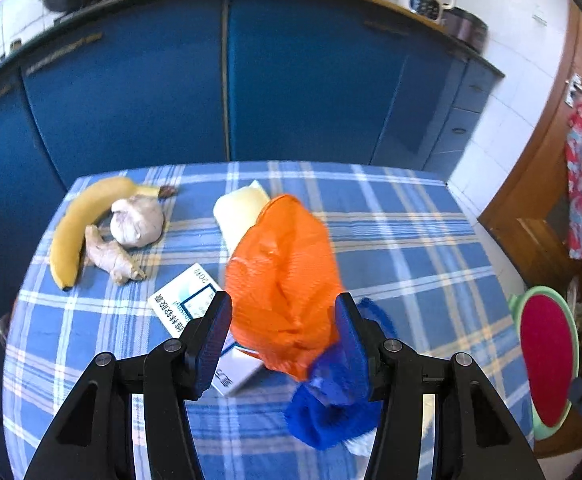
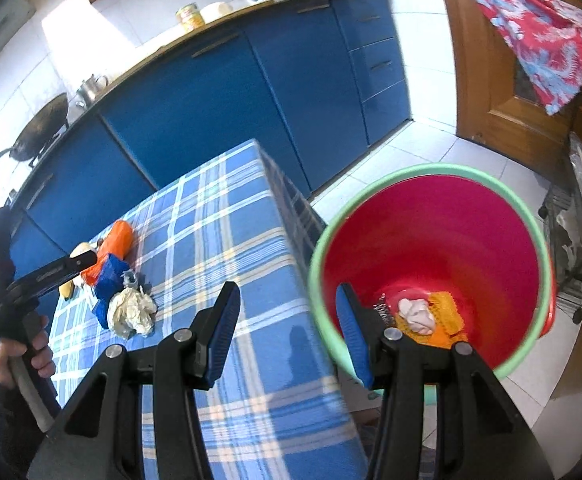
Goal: Collect trash
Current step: 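Move the left tool back to the table and grasp the orange mesh bag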
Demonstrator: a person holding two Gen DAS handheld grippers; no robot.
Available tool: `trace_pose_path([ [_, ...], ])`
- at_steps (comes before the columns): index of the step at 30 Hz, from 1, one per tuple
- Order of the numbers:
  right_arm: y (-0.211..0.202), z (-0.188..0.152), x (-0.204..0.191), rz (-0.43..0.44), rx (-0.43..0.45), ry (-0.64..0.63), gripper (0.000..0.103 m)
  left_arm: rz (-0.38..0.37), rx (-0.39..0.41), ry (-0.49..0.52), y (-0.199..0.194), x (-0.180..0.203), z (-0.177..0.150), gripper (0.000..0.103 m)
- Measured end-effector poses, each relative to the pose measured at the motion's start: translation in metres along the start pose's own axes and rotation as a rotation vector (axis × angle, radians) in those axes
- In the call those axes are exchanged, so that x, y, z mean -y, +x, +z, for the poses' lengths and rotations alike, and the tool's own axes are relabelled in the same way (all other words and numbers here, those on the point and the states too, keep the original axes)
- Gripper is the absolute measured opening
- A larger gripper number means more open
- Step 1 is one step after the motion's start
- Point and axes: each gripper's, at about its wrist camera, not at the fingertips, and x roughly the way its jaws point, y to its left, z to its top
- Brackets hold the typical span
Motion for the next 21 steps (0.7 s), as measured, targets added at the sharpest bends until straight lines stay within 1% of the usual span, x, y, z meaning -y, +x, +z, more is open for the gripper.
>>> trace_pose_path([
  [3, 0.009, 0.001, -0.007, 0.002, -0.014, -0.015, 0.052, 0.003, -0.021, -0.006, 0.012, -0.006, 0.002, 0.055],
  [10, 0.03, 0.0, -0.018, 0.011, -0.051, -0.04, 0.052, -0.045, -0.055, -0.027, 0.028, -0.013, 0.001, 0.055],
  [11, 0.031, -0.001, -0.019, 0.013, -0.054, -0.042, 0.052, -0.054, -0.053, -0.03, 0.029, -0.013, -0.001, 0.052],
  [12, 0.033, -0.001, -0.021, 0.015, -0.058, -0.046, 0.052, -0.065, -0.049, -0.032, 0.029, -0.014, -0.002, 0.041],
  [13, 0.034, -0.002, -0.022, 0.016, -0.06, -0.05, 0.052, -0.084, -0.045, -0.036, 0.029, -0.014, -0.003, 0.033],
  [14, 0.035, -0.002, -0.023, 0.018, -0.061, -0.052, 0.052, -0.092, -0.043, -0.039, 0.029, -0.014, -0.004, 0.031],
  [16, 0.035, -0.002, -0.025, 0.022, -0.061, -0.058, 0.052, -0.109, -0.033, -0.046, 0.027, -0.015, -0.005, 0.02],
  [19, 0.035, -0.003, -0.027, 0.025, -0.062, -0.058, 0.052, -0.131, -0.021, -0.058, 0.023, -0.017, -0.005, 0.014],
  [21, 0.034, -0.003, -0.029, 0.029, -0.06, -0.06, 0.052, -0.149, -0.001, -0.071, 0.016, -0.018, -0.005, 0.013],
])
